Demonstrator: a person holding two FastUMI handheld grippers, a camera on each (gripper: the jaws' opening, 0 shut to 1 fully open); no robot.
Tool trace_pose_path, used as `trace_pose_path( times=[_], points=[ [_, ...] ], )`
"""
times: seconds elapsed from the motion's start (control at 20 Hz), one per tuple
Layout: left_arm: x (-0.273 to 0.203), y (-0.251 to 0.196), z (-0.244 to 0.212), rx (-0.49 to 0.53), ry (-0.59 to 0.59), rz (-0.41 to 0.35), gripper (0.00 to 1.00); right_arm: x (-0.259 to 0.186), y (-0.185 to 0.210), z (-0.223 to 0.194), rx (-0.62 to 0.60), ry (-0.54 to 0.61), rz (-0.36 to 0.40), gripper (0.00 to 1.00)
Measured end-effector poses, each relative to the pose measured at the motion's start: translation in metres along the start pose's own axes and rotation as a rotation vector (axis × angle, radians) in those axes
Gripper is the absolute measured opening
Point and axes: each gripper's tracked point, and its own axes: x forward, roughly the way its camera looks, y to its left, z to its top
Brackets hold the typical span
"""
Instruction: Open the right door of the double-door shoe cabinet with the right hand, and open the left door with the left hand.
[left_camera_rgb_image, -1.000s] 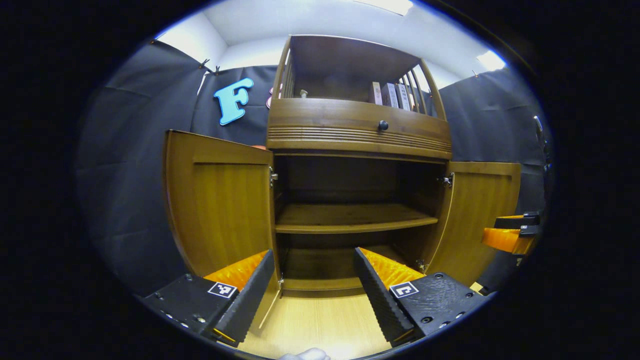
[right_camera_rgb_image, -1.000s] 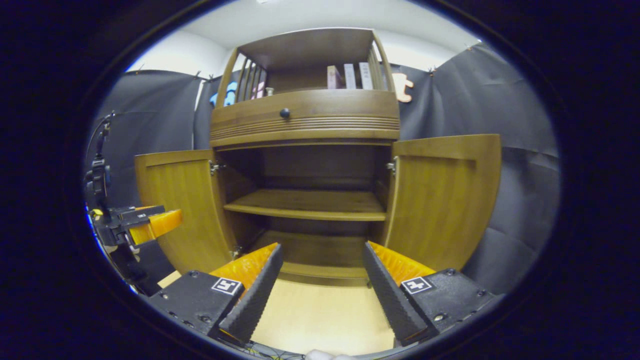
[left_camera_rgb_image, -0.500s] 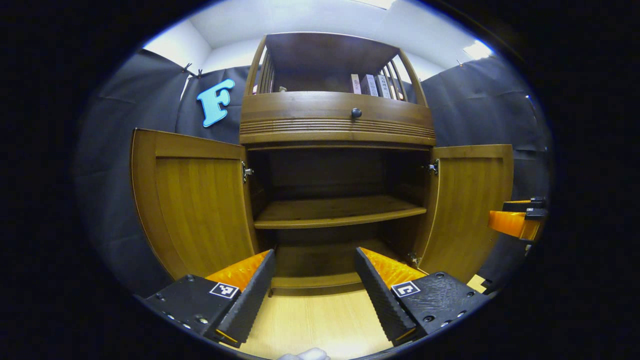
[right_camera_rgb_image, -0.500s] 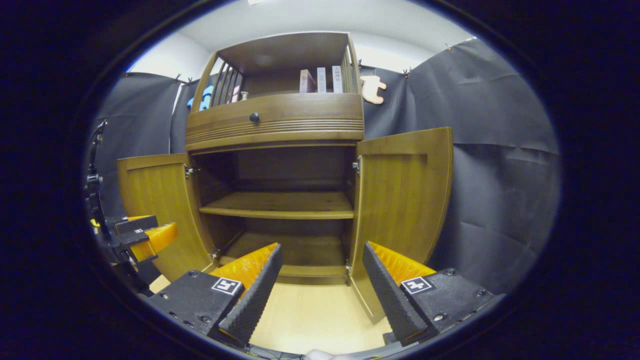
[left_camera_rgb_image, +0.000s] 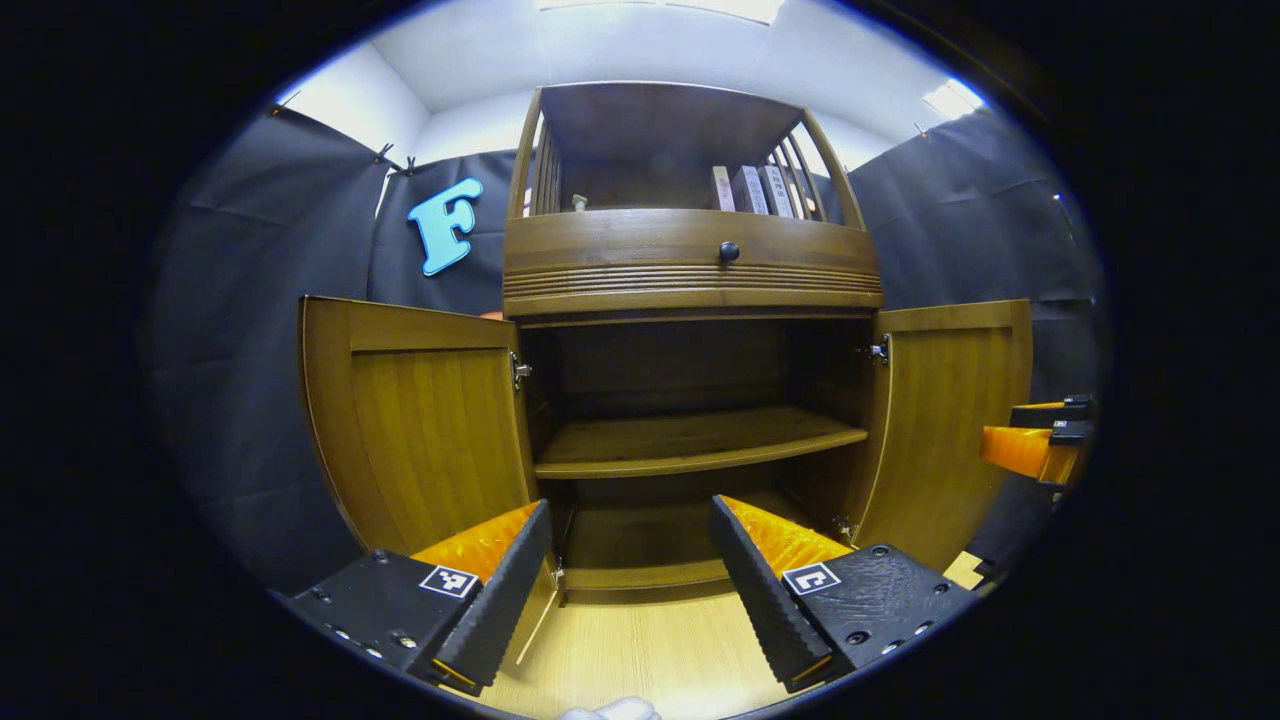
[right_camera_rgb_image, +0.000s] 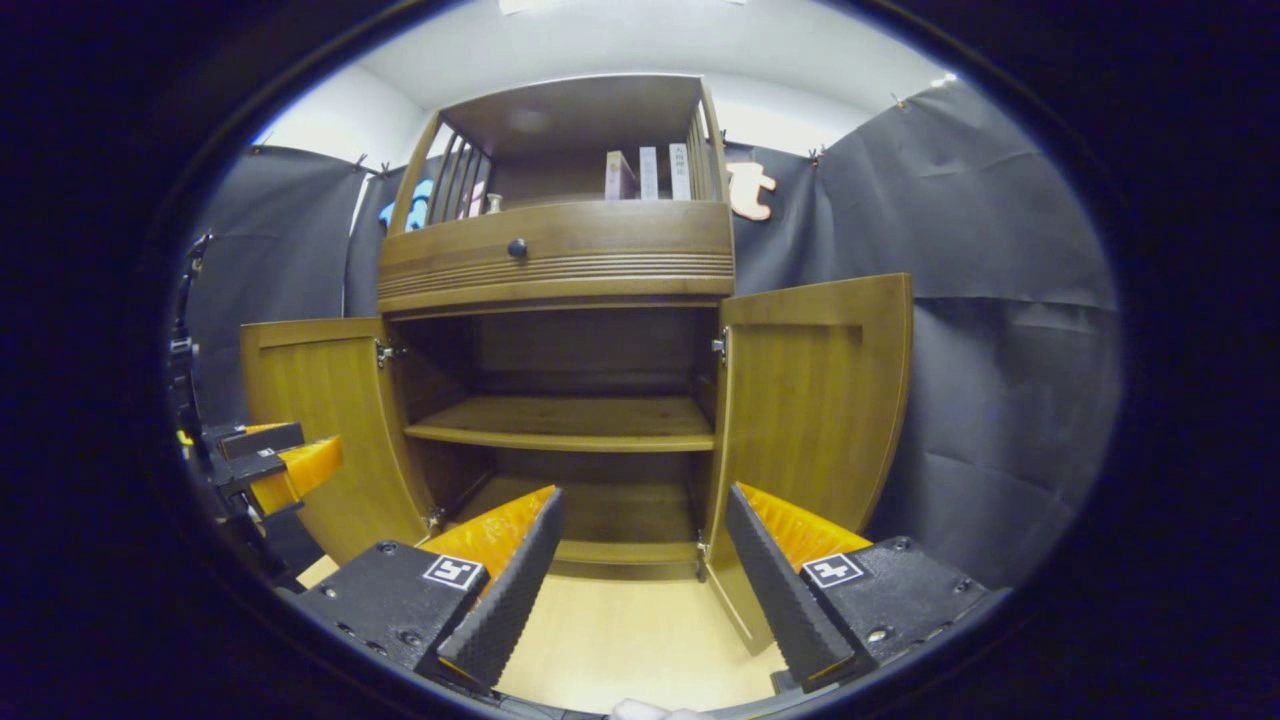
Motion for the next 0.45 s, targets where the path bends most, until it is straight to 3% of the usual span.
trace_pose_path(
  times=[0.45],
  points=[
    [-0.0024, 0.0082, 0.0031, -0.002, -0.009, 0.015, 0.95, 0.0009, 0.0084, 0.0023, -0.016, -0.004, 0.015, 1.00]
  ],
)
